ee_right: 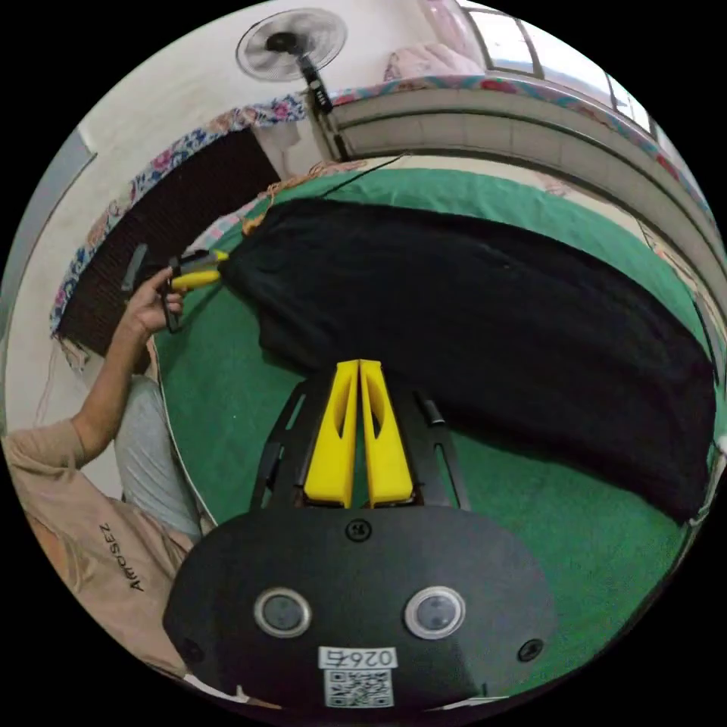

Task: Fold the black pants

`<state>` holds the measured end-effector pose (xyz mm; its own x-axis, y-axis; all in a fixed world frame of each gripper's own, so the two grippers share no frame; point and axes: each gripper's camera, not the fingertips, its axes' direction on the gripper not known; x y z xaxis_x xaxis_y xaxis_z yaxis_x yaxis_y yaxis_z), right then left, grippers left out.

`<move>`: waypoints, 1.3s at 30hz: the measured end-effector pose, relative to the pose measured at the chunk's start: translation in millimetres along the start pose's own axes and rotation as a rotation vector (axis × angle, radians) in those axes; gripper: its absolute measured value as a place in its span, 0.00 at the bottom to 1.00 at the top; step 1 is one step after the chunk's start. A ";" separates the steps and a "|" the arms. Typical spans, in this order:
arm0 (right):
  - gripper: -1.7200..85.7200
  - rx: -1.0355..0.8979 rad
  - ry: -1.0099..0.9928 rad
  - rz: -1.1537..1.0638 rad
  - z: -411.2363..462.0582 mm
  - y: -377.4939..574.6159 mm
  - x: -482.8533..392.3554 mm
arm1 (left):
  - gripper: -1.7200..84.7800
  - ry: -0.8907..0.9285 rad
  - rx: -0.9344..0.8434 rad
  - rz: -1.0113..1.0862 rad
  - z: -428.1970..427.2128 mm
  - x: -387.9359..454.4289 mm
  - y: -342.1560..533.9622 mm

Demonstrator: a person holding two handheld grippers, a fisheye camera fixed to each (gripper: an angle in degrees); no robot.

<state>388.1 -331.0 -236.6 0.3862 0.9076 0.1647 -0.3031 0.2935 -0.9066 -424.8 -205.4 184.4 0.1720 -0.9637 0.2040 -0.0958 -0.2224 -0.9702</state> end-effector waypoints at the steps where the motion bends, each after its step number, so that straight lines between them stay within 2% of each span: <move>1: 0.01 0.051 -0.043 0.085 -19.2 5.1 27.0 | 0.17 0.029 0.002 -0.008 -2.7 -4.4 -2.9; 5: 0.01 0.240 -0.213 0.249 -69.5 21.9 91.8 | 0.20 0.283 -0.109 0.024 -4.8 -27.7 -28.2; 9: 0.01 0.444 -0.234 0.380 -129.9 51.4 141.0 | 0.14 0.491 -0.221 -0.085 7.8 -56.9 -40.4; 12: 0.04 0.601 -0.207 0.558 -173.0 83.7 181.6 | 0.14 0.479 -0.222 -0.041 5.9 -55.0 -47.3; 14: 0.08 0.702 -0.133 0.714 -197.1 109.8 206.0 | 0.15 0.432 -0.215 0.022 -1.3 -45.9 -53.1; 16: 0.12 0.769 0.022 0.892 -224.7 138.3 230.0 | 0.14 0.376 -0.213 0.065 -7.8 -40.8 -57.5; 18: 0.12 0.779 0.059 0.976 -238.6 151.3 247.3 | 0.12 0.372 -0.218 0.050 -13.7 -47.6 -63.7; 24: 0.15 0.719 -0.018 1.157 -254.4 170.0 296.3 | 0.10 0.579 -0.242 -0.105 -13.9 -80.3 -71.6; 31: 0.16 0.571 0.164 1.033 -271.9 127.5 317.6 | 0.11 0.538 -0.226 -0.014 -23.7 -70.9 -78.3; 35: 0.16 0.610 0.197 0.996 -282.4 116.1 331.6 | 0.14 0.523 -0.224 0.071 -21.8 -57.1 -78.3; 39: 0.14 0.650 0.127 0.977 -302.1 119.9 353.8 | 0.12 0.550 -0.246 0.054 -14.3 -58.8 -76.5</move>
<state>751.6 -65.4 -404.4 -0.1829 0.8064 -0.5623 -0.8909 -0.3779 -0.2521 -441.6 -133.9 248.5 -0.3650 -0.8949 0.2568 -0.3253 -0.1358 -0.9358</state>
